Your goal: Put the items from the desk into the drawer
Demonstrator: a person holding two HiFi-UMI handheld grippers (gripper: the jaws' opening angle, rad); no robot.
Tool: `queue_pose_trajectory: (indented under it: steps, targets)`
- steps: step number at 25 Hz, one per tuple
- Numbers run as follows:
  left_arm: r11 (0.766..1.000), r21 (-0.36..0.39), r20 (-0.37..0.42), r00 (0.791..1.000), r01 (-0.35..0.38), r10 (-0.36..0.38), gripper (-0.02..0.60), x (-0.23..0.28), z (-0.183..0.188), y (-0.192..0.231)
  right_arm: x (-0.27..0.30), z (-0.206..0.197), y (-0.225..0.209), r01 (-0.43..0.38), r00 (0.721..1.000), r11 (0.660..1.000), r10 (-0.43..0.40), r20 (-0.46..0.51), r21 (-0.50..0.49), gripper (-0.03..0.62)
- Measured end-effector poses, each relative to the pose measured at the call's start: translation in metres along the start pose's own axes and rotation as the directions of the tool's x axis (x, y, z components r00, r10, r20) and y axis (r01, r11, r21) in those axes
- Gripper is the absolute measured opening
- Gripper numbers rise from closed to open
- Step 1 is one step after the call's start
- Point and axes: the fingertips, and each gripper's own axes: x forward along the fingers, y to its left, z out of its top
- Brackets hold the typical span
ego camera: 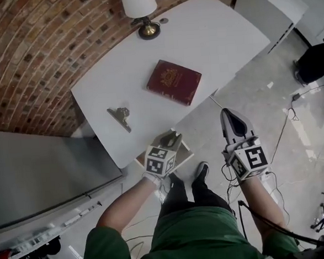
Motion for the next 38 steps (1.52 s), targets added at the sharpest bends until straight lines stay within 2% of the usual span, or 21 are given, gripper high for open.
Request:
queue_pose_trajectory:
  steps: [4, 8, 13, 16, 19, 22, 28, 30, 34, 38]
  targets:
    - [0.998, 0.038, 0.123, 0.991, -0.052, 0.047, 0.078, -0.031, 0.073, 0.010, 0.002, 0.051, -0.002, 0.004, 0.997, 1.000, -0.001, 0.077, -0.029, 0.003]
    - [0.993, 0.045, 0.276, 0.957, -0.110, 0.094, 0.077, -0.069, 0.145, 0.015, 0.001, 0.103, 0.000, 0.004, 0.987, 0.998, 0.007, 0.158, -0.070, 0.003]
    - [0.987, -0.049, 0.428, 0.889, -0.155, 0.161, 0.074, -0.119, 0.208, 0.018, -0.005, 0.150, 0.006, 0.009, 0.974, 0.996, 0.013, 0.228, -0.092, 0.003]
    - [0.979, -0.124, 0.497, 0.844, -0.161, 0.202, 0.074, -0.146, 0.232, 0.018, -0.010, 0.176, 0.010, 0.012, 0.962, 0.995, 0.016, 0.272, -0.100, 0.003]
    - [0.974, -0.167, 0.553, 0.803, -0.154, 0.221, 0.074, -0.169, 0.251, 0.016, -0.013, 0.199, 0.017, 0.003, 0.951, 0.993, 0.033, 0.308, -0.116, 0.003]
    - [0.971, -0.160, 0.597, 0.767, -0.176, 0.237, 0.074, -0.189, 0.271, 0.016, -0.015, 0.214, 0.026, -0.014, 0.940, 0.991, 0.060, 0.335, -0.135, 0.003]
    - [0.963, -0.105, 0.692, 0.678, -0.247, 0.250, 0.074, -0.236, 0.300, 0.011, -0.014, 0.231, 0.039, -0.001, 0.933, 0.981, 0.071, 0.352, -0.197, 0.003]
    - [0.959, -0.075, 0.707, 0.663, -0.273, 0.244, 0.074, -0.245, 0.301, 0.008, -0.014, 0.234, 0.040, 0.002, 0.932, 0.980, 0.070, 0.357, -0.198, 0.003]
    - [0.943, -0.014, 0.714, 0.657, -0.333, 0.243, 0.074, -0.252, 0.298, 0.008, -0.012, 0.233, 0.043, -0.006, 0.930, 0.981, 0.076, 0.360, -0.192, 0.003]
    - [0.939, -0.047, 0.705, 0.654, -0.341, 0.273, 0.074, -0.255, 0.294, 0.024, -0.006, 0.228, 0.049, -0.002, 0.936, 0.978, 0.076, 0.344, -0.210, 0.003]
